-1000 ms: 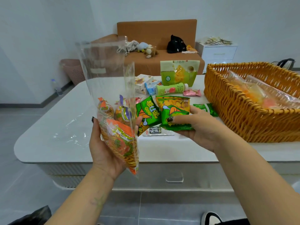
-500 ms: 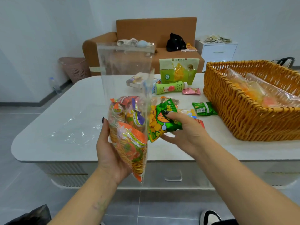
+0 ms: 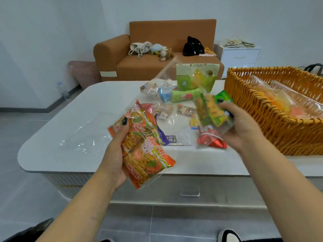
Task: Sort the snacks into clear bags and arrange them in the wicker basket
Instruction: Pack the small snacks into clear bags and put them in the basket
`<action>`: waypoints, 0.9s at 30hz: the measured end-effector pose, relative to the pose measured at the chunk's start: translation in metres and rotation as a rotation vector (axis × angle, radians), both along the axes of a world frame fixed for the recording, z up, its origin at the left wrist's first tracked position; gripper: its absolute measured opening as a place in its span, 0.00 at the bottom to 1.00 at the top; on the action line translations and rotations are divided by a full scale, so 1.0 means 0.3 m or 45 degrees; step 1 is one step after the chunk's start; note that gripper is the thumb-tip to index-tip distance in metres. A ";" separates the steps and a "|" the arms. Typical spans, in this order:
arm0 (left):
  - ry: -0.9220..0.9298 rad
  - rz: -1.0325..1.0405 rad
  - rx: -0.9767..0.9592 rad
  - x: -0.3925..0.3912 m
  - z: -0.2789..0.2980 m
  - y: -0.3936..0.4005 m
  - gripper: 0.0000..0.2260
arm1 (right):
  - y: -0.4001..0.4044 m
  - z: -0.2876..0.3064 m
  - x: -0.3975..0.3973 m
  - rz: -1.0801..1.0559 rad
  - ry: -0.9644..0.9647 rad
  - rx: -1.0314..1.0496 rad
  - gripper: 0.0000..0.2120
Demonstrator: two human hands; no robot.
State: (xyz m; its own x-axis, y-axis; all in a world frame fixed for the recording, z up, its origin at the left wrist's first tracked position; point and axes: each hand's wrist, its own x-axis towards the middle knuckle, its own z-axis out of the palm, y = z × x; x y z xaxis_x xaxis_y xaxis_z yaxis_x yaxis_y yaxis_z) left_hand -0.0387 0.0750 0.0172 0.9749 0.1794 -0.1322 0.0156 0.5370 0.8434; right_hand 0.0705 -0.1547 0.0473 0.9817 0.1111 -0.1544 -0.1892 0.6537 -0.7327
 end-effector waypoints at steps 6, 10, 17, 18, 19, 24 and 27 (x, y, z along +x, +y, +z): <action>-0.016 0.076 0.135 -0.021 -0.020 0.052 0.20 | -0.091 0.090 -0.054 0.270 -0.334 -0.138 0.19; -0.022 0.049 0.217 -0.026 -0.035 0.061 0.43 | -0.093 0.110 -0.082 0.607 -0.347 -0.574 0.25; 0.064 0.046 0.217 -0.025 -0.025 0.036 0.31 | -0.040 0.115 -0.092 0.697 -0.388 -0.868 0.28; 0.086 0.048 0.206 -0.020 -0.028 0.036 0.28 | -0.042 0.117 -0.090 0.644 -0.408 -0.832 0.28; 0.102 0.045 0.198 -0.016 -0.030 0.038 0.26 | -0.044 0.120 -0.091 0.612 -0.432 -0.798 0.27; 0.149 0.014 0.193 -0.012 -0.024 0.040 0.25 | -0.048 0.120 -0.090 0.789 -0.479 -0.811 0.37; 0.132 -0.015 0.200 -0.020 -0.023 0.039 0.30 | -0.007 0.118 -0.110 0.869 -0.422 -0.984 0.28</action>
